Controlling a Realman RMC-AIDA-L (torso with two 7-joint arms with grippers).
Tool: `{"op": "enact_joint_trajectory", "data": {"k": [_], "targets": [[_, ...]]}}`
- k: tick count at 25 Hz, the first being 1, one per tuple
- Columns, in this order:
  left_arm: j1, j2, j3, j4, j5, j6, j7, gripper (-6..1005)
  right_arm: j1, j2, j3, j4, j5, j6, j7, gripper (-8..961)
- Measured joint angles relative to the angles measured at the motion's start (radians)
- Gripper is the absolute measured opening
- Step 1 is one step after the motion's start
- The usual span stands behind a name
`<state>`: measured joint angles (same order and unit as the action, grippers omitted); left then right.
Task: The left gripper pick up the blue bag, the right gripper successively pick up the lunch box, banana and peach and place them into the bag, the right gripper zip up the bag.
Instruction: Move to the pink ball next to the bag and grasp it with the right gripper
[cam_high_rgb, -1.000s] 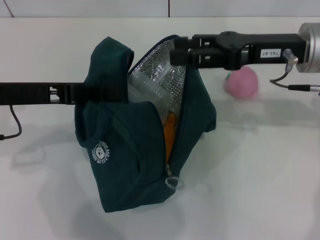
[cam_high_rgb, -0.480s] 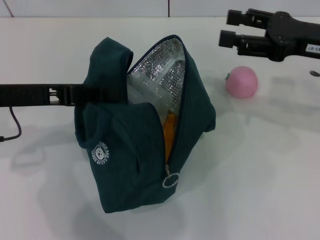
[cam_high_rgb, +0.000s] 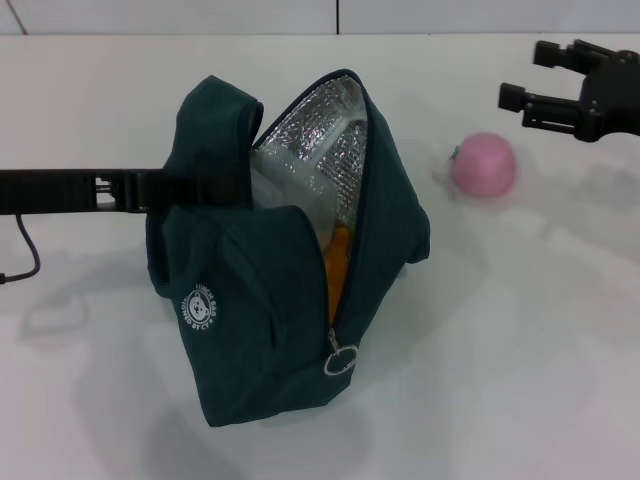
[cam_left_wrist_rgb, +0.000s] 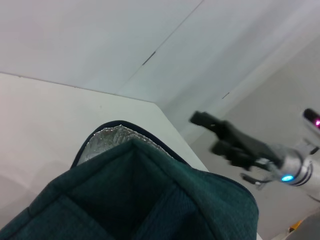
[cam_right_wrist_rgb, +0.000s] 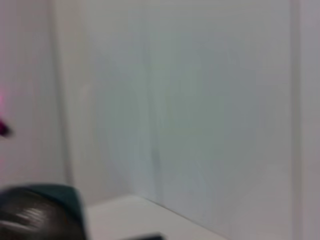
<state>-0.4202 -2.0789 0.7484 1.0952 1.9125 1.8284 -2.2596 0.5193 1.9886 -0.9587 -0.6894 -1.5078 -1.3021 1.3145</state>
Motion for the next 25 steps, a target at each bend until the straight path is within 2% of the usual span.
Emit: {"op": "enact_joint_trajectory", "data": {"k": [4, 12, 19, 25], "targets": [[-0.001, -0.001, 0.0, -0.003, 0.0, 0.0, 0.0, 42, 0.007, 0.019, -0.013, 0.048, -0.002, 0.152, -0.024, 824], [-0.034, -0.001, 0.0, -0.051, 0.0, -0.003, 0.004, 43, 0.105, 0.025, -0.054, 0.23, -0.004, 0.291, -0.092, 821], [-0.05, -0.002, 0.0, -0.051, 0.0, -0.004, 0.004, 43, 0.121, 0.039, -0.164, 0.249, 0.005, 0.428, -0.094, 819], [-0.064, -0.002, 0.0, -0.051, 0.0, -0.005, 0.005, 43, 0.128, 0.04, -0.17, 0.266, 0.008, 0.451, -0.094, 818]]}}
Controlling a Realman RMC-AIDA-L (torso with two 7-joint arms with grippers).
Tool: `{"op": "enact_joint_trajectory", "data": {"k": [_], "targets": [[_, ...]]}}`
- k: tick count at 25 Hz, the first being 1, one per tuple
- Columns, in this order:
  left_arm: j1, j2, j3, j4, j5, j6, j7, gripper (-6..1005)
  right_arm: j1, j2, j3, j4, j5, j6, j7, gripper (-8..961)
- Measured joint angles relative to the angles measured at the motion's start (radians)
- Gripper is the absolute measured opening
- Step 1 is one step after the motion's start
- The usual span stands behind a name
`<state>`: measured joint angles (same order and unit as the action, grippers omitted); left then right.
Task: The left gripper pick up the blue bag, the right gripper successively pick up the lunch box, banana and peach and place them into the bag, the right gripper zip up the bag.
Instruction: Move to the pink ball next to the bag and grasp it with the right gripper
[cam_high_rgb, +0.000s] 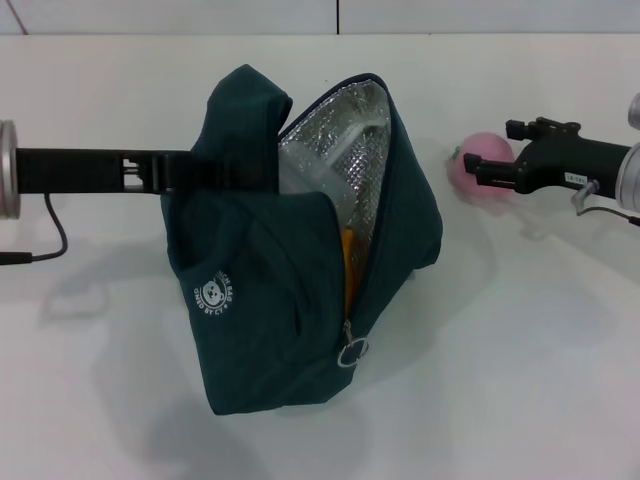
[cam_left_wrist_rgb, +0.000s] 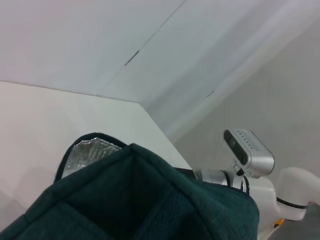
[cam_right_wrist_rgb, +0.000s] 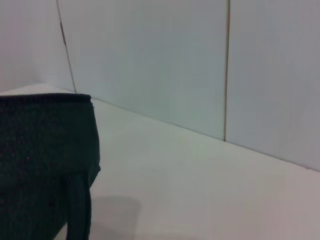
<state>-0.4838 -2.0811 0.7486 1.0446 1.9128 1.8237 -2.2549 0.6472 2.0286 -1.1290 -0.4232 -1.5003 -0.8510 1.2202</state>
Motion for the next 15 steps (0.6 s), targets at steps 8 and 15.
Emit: {"op": "enact_joint_trajectory", "data": {"k": [8, 15], "targets": [[-0.013, 0.001, 0.0, -0.001, 0.0, 0.0, 0.0, 43, 0.01, -0.001, 0.0, 0.016, 0.0, 0.003, -0.006, 816], [-0.013, 0.003, 0.0, -0.002, 0.0, 0.0, 0.0, 43, 0.025, -0.001, 0.0, 0.036, 0.007, 0.011, -0.006, 803]]}}
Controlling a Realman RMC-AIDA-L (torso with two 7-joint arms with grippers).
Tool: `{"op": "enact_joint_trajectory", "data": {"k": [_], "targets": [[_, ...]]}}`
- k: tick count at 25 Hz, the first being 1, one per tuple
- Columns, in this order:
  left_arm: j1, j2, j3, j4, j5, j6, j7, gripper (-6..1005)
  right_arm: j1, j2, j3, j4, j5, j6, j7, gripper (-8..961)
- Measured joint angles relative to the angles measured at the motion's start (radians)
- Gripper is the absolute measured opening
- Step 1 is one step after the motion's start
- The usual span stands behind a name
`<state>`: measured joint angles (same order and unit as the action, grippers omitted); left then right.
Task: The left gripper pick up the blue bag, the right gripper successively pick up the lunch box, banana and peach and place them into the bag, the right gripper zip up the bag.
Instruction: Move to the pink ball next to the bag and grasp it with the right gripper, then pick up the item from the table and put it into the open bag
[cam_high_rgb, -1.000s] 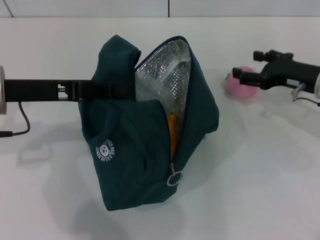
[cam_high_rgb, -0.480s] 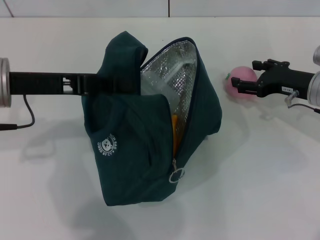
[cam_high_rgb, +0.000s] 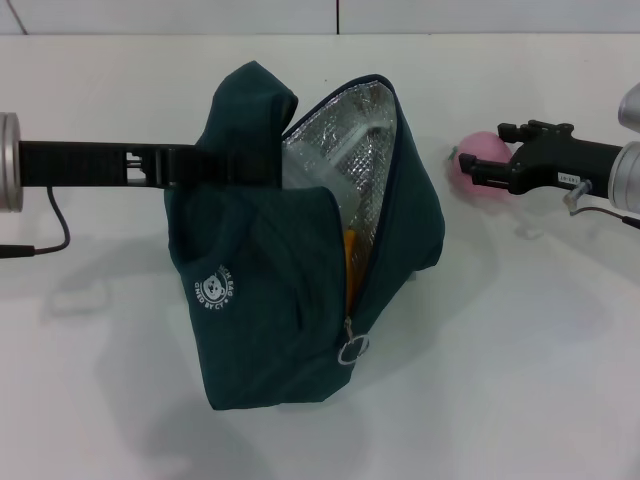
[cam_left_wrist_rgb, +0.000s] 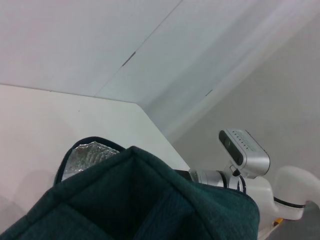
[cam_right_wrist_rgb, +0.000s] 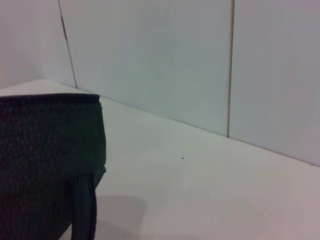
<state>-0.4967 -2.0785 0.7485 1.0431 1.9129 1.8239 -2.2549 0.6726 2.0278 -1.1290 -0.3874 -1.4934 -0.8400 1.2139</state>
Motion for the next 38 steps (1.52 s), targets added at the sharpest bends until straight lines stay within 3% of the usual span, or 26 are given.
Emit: {"op": "enact_joint_trajectory", "data": {"k": [2, 13, 20, 26, 33, 38], "targets": [[0.003, 0.0, 0.0, 0.0, 0.0, 0.0, 0.0, 43, -0.002, 0.0, 0.0, 0.0, 0.007, -0.002, 0.0, 797], [0.011, 0.0, 0.0, 0.0, 0.0, 0.0, -0.002, 43, -0.023, 0.0, 0.002, -0.014, 0.033, -0.023, -0.003, 387], [0.016, 0.0, 0.0, 0.0, 0.0, 0.0, 0.0, 44, -0.102, -0.002, 0.007, -0.099, 0.144, -0.118, -0.004, 300], [0.028, -0.001, 0.0, 0.0, 0.0, 0.001, 0.0, 44, -0.179, -0.015, 0.011, -0.173, 0.369, -0.351, -0.052, 213], [0.03, 0.0, 0.0, 0.0, -0.004, 0.002, 0.0, 44, -0.145, -0.012, 0.003, -0.191, 0.43, -0.603, -0.052, 164], [0.03, 0.001, 0.0, 0.0, -0.015, 0.002, 0.0, 44, -0.1, -0.011, -0.069, -0.184, 0.426, -0.654, -0.049, 125]]}}
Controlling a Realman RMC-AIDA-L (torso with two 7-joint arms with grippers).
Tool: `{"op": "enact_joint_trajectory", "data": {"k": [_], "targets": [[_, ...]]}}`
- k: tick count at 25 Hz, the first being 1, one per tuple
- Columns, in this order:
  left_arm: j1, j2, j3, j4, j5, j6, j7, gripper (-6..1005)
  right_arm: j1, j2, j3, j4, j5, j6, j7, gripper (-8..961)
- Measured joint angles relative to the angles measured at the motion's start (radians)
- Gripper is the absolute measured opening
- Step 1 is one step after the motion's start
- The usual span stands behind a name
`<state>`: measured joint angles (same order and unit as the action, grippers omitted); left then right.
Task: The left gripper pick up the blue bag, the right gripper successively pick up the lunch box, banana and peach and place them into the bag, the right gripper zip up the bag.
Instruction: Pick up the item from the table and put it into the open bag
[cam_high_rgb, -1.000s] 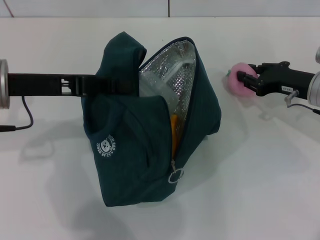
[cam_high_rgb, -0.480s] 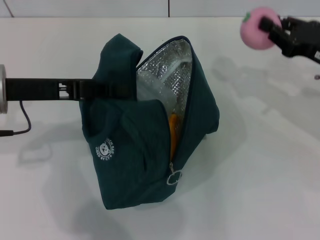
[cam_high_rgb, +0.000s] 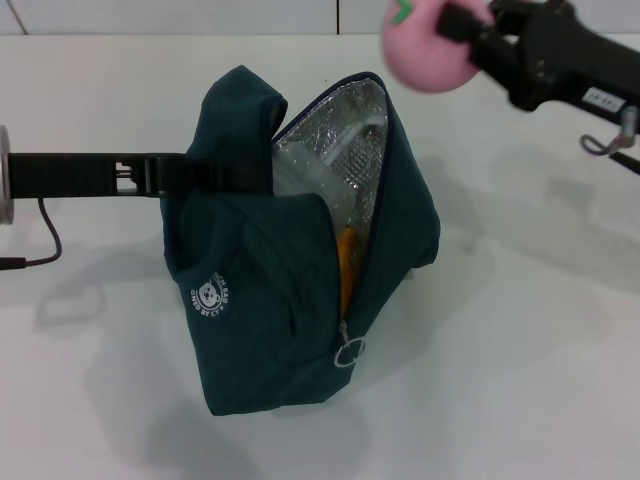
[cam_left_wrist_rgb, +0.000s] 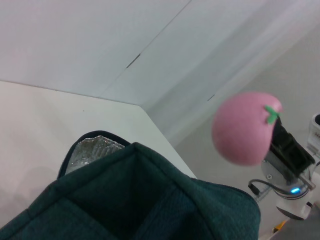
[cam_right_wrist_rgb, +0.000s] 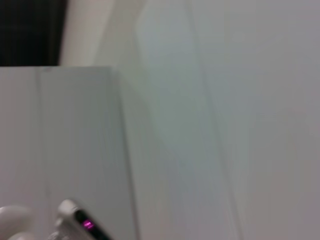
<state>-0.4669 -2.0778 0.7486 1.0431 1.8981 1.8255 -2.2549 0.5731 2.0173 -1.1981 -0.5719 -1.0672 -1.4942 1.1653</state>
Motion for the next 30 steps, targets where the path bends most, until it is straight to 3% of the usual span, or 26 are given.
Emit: {"op": "enact_joint_trajectory", "data": {"k": [18, 30], "targets": [[-0.005, 0.001, 0.0, 0.0, -0.008, -0.002, 0.0, 44, 0.04, 0.004, -0.185, 0.015, 0.0, 0.045, 0.033, 37], [0.001, -0.001, 0.0, 0.0, -0.008, -0.002, 0.0, 45, 0.06, 0.004, -0.231, 0.031, 0.005, 0.053, 0.056, 71]]}}
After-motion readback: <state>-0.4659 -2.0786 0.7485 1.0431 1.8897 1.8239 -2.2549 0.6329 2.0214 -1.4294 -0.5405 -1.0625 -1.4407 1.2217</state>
